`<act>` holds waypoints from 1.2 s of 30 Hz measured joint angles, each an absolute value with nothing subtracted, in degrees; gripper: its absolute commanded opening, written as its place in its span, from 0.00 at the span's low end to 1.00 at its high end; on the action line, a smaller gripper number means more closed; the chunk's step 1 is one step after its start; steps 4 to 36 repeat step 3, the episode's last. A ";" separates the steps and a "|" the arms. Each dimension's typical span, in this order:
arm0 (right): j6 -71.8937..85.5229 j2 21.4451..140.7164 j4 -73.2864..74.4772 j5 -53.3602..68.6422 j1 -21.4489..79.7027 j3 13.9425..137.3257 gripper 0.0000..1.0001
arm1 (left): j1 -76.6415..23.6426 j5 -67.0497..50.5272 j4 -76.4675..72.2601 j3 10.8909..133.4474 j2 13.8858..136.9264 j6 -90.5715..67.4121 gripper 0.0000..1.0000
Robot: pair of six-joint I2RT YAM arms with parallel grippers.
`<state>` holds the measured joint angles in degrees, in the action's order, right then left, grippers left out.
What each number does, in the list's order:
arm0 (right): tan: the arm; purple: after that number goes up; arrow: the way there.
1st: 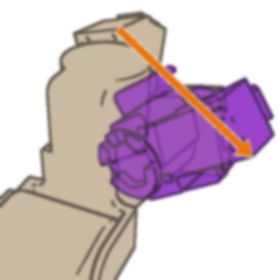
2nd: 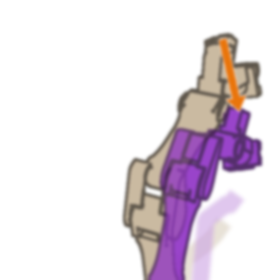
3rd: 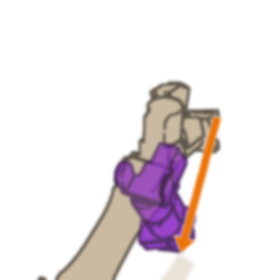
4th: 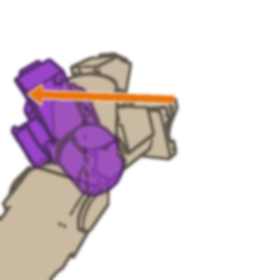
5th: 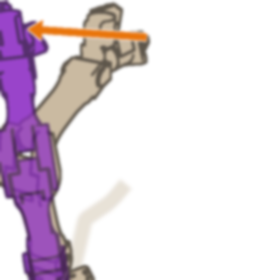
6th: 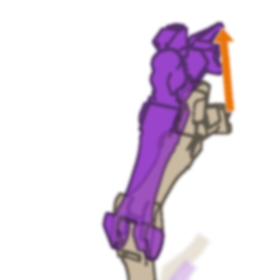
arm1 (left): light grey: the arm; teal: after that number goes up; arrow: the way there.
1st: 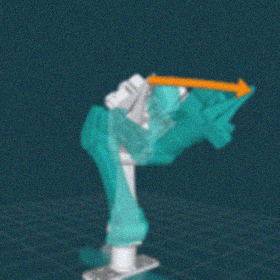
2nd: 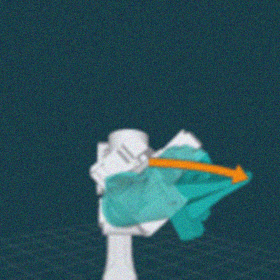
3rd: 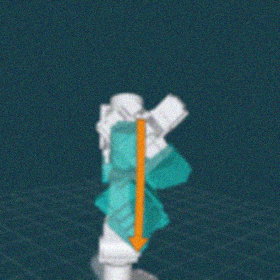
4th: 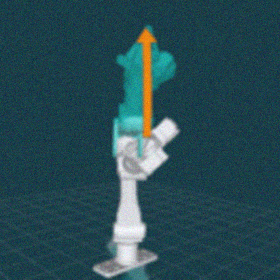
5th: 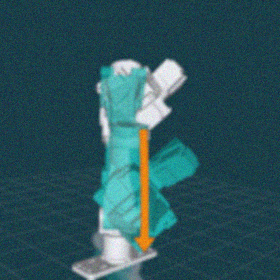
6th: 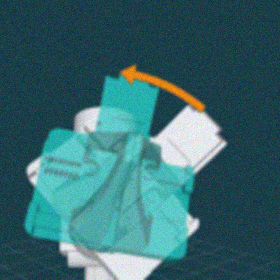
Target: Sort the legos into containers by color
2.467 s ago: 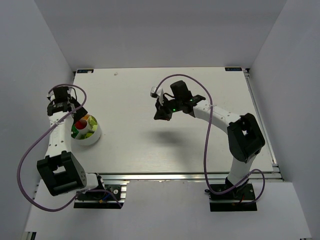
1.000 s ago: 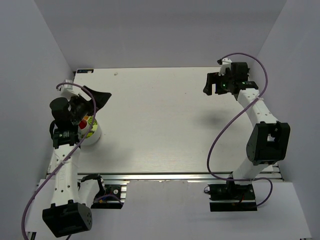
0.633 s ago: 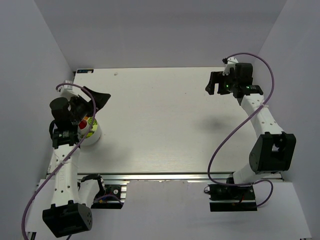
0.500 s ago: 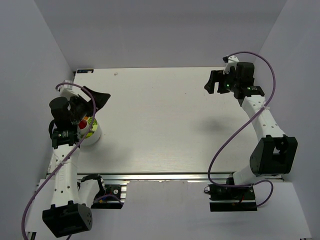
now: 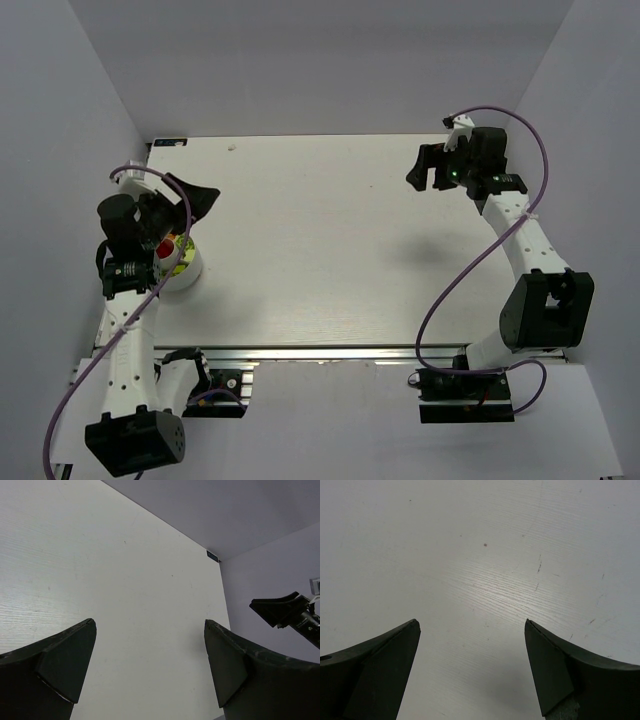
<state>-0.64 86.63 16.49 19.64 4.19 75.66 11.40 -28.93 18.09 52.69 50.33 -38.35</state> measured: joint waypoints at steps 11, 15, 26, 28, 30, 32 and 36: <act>-0.58 86.63 16.60 19.57 4.19 75.66 0.89 | 11.40 -28.91 18.41 52.69 49.95 -38.09 0.98; -0.58 86.63 16.60 19.57 4.19 75.66 0.89 | 11.40 -28.91 18.41 52.69 49.95 -38.09 0.98; -0.58 86.63 16.60 19.57 4.19 75.66 0.89 | 11.40 -28.91 18.41 52.69 49.95 -38.09 0.98; -0.58 86.63 16.60 19.57 4.19 75.66 0.89 | 11.40 -28.91 18.41 52.69 49.95 -38.09 0.98; -0.58 86.63 16.60 19.57 4.19 75.66 0.89 | 11.40 -28.91 18.41 52.69 49.95 -38.09 0.98; -0.58 86.63 16.60 19.57 4.19 75.66 0.89 | 11.40 -28.91 18.41 52.69 49.95 -38.09 0.98; -0.58 86.63 16.60 19.57 4.19 75.66 0.89 | 11.40 -28.91 18.41 52.69 49.95 -38.09 0.98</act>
